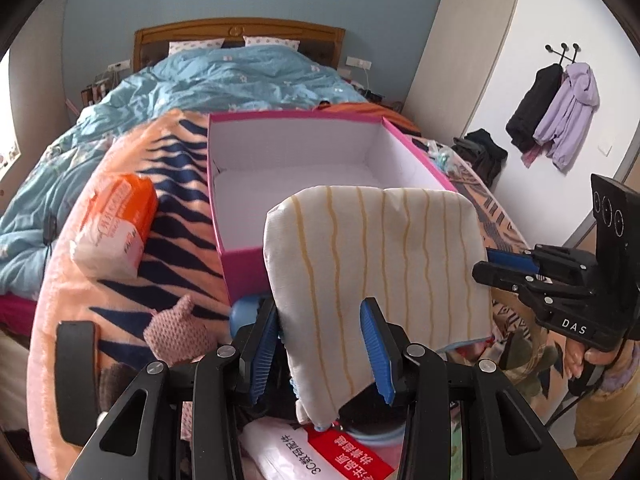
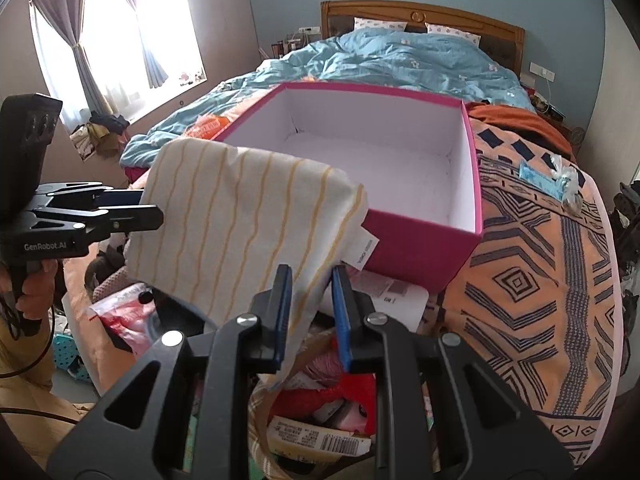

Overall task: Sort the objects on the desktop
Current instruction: 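Lift the striped towel with both grippers and carry it over the pink box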

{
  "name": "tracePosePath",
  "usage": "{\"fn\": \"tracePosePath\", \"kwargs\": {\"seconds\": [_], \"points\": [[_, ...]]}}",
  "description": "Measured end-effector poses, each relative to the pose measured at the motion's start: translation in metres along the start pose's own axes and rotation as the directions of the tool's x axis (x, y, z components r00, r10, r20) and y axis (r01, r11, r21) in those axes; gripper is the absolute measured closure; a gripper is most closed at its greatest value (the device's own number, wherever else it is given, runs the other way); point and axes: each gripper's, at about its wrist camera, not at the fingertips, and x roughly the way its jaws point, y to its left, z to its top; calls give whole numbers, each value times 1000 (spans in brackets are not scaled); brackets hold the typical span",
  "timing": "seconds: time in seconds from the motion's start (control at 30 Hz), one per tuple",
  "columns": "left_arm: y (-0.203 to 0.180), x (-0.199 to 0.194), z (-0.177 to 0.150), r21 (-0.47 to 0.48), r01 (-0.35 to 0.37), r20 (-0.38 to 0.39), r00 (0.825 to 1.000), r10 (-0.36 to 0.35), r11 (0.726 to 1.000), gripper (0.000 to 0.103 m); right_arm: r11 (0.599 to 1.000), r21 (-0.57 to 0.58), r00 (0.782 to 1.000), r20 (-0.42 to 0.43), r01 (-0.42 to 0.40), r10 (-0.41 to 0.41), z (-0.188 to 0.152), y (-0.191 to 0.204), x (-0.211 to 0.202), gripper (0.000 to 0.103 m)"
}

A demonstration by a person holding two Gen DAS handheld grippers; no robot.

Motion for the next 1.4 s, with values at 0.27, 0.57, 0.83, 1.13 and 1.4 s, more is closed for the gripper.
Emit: {"fn": "tracePosePath", "kwargs": {"seconds": [0.27, 0.57, 0.83, 1.13, 1.4], "points": [[2, -8, 14, 3, -2, 32, 999, 2, 1000, 61, 1000, -18, 998, 57, 2, -1, 12, 0, -14, 81], [2, -18, 34, 3, -18, 68, 998, 18, 1000, 61, 999, -41, 993, 117, 9, -5, 31, 1, -27, 81], [4, -22, 52, -1, -28, 94, 995, 28, 1000, 61, 999, -45, 989, 145, -2, 8, 51, -5, -29, 81], [11, -13, 75, -10, -44, 94, 995, 45, 999, 61, 997, -69, 987, 160, 22, -11, 73, -8, -25, 81], [16, 0, 94, -16, -58, 90, 994, 59, 998, 61, 997, -68, 987, 161, 39, -27, 92, -16, -14, 81]]}}
